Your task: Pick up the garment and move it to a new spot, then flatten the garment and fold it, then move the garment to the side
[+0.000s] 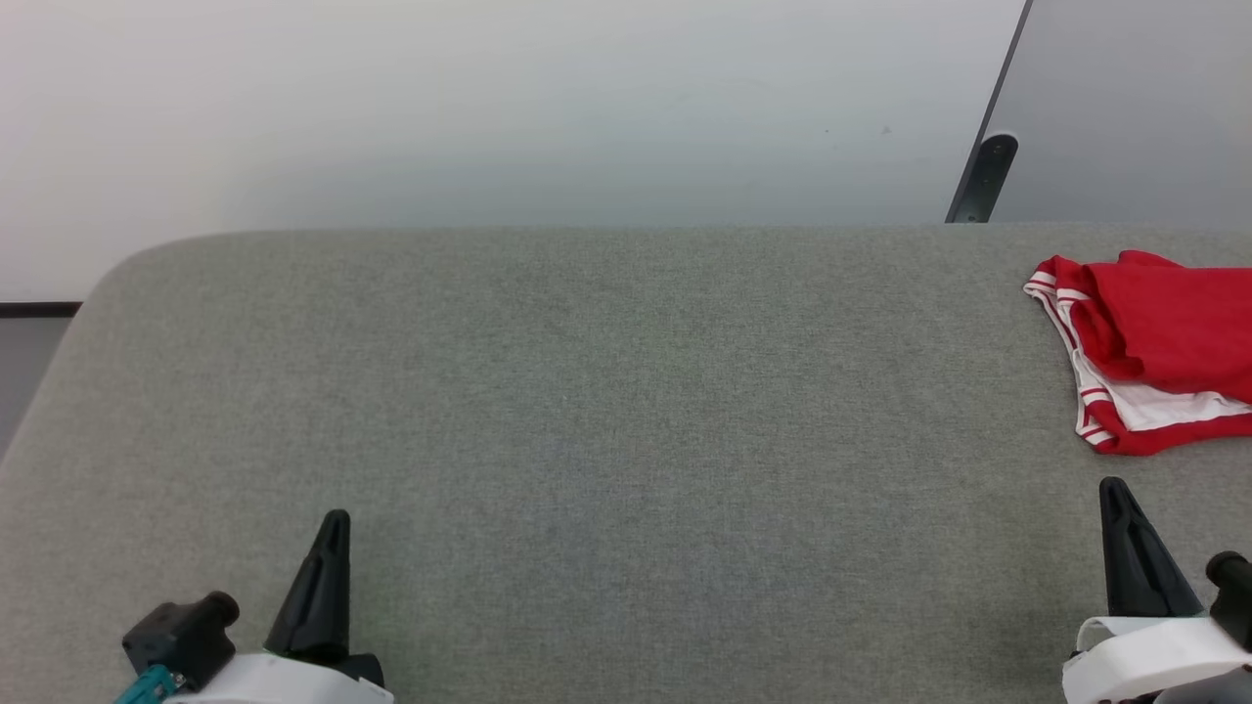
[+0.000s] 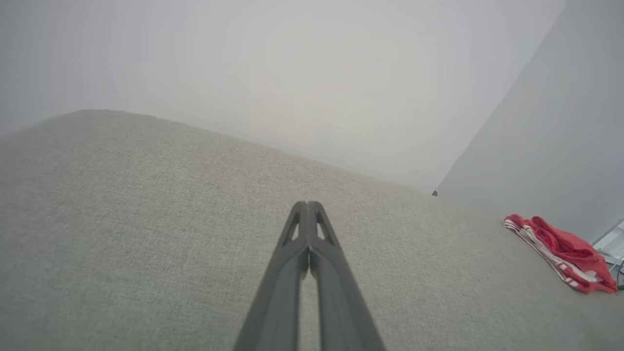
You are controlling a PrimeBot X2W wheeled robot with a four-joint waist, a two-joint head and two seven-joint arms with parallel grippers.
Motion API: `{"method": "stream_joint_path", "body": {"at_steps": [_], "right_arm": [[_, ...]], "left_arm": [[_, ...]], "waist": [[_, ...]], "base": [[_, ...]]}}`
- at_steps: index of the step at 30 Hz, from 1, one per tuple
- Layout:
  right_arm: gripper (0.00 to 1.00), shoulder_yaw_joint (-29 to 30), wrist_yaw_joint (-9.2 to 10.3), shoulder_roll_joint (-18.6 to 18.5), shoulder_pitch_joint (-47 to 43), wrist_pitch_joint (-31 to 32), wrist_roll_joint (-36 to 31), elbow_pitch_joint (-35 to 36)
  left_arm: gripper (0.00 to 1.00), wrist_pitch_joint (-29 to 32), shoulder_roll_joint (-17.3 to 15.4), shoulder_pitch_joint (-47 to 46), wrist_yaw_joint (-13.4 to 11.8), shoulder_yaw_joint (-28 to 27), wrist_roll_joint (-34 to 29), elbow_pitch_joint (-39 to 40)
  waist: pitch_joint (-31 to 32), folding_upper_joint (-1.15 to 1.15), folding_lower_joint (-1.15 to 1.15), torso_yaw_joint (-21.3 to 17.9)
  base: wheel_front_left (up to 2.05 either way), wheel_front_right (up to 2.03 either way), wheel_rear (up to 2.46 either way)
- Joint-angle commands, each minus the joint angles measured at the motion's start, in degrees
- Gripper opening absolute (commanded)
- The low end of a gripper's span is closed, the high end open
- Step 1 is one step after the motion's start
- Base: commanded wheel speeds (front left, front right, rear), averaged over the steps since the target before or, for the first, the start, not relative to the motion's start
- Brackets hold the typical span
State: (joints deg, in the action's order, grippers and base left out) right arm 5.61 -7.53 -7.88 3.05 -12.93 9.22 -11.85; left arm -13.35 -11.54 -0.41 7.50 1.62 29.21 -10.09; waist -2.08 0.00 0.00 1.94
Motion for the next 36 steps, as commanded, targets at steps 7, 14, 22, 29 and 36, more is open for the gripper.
{"method": "stream_joint_path", "body": {"at_steps": [7,14,22,29,36], "right_arm": [[0.0,0.33,0.01,0.35,1.32,1.89,9.38,0.78],[0.0,0.27,0.01,0.82,1.45,3.54,16.87,0.64],[0.0,0.33,0.02,1.32,1.72,5.37,24.66,0.37],[0.0,0.41,0.02,1.72,1.93,6.88,30.92,0.12],[0.0,0.48,0.02,2.06,2.06,8.3,36.77,-0.11]], "left_arm": [[0.0,1.88,0.34,-1.67,0.0,-1.08,7.14,0.34],[0.0,3.61,1.09,-2.15,0.0,-1.71,12.9,-0.07],[0.0,5.43,1.88,-2.67,0.0,-2.38,18.86,-0.47],[0.0,6.92,2.57,-3.02,-0.01,-2.95,23.71,-0.82],[0.0,8.33,3.17,-3.4,-0.01,-3.47,28.15,-1.15]], "waist": [[0.11,0.0,0.0,-0.12],[0.22,0.0,0.0,-0.23],[0.35,0.0,0.0,-0.36],[0.46,0.0,0.0,-0.48],[0.57,0.0,0.0,-0.59]], "base": [[0.0,0.0,0.0],[0.0,0.0,0.0],[0.0,0.0,0.0],[0.0,0.0,0.0],[0.0,0.0,0.0]]}}
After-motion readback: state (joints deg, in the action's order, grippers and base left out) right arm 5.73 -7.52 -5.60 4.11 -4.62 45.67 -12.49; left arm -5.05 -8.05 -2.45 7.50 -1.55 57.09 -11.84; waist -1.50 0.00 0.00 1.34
